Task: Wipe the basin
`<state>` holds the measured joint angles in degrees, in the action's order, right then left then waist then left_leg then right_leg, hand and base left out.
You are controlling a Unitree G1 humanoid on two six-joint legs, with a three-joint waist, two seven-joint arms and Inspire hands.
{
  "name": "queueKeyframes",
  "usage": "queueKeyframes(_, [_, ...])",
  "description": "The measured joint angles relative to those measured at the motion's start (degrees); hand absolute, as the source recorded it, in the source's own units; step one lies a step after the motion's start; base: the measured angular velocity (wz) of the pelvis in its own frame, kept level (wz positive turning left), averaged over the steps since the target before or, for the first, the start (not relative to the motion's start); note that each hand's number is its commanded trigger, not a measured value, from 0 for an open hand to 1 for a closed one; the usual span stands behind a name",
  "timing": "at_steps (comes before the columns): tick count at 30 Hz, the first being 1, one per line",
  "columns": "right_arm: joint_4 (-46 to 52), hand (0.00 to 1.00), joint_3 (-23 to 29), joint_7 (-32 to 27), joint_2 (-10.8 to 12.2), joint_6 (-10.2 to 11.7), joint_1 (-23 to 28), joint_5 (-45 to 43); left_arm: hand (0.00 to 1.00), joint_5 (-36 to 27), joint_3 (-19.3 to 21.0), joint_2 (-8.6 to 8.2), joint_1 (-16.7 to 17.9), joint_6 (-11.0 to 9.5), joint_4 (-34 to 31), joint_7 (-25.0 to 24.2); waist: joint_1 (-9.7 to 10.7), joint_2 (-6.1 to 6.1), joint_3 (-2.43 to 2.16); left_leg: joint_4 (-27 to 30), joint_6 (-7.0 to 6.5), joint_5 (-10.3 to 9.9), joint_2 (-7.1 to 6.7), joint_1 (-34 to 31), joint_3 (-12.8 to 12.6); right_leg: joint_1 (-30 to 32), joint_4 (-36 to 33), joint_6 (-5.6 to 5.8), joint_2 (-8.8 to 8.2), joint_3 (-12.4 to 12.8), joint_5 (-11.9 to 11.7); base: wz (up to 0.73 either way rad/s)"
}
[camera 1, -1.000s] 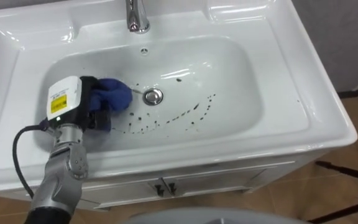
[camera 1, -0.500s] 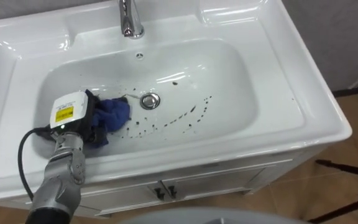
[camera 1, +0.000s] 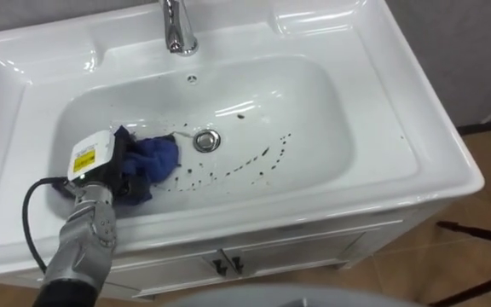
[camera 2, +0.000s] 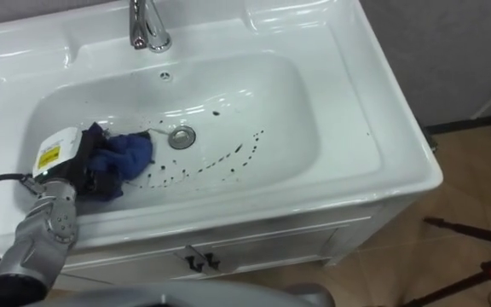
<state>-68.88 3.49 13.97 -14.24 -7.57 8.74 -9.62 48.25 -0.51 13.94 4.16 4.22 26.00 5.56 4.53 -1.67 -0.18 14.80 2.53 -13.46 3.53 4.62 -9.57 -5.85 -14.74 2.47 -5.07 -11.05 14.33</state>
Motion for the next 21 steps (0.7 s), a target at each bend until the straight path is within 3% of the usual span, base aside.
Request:
queueKeyframes(8, [0.10,0.00,0.18,1.46,-0.07,-0.07,-0.30,-0.30,1.00,-8.86,1.44,-0.03,-2.59,1.78,-0.71,-10.00,0.56,-0.08,-0.01,0.83,0.00,0.00,0.08,-1.04,-0.07,1.00,-0.45,-0.05,-0.07,0.03,0.50,0.00])
queueKeyframes(12, [-0.06,0.00,0.15,1.67,-0.36,-0.02,-0.96,0.09,1.00,-12.79,0.98,0.08,-4.26,2.39,-0.90,-15.29,1.71,-0.86,0.31,1.56,0.01,-0.01,0.31,-2.02,-0.20,2.04,-1.24,-0.23,-0.07,-0.01,0.62,0.00])
queueKeyframes(21, [-0.31,0.00,0.05,1.62,-0.15,-0.06,-1.15,0.13,1.00,-14.29,-3.06,-0.01,-6.47,2.34,-1.19,-20.14,4.67,-1.46,0.54,2.52,0.03,-0.01,1.06,-2.96,-3.93,3.89,-3.43,-0.85,-0.34,0.05,1.69,-0.01])
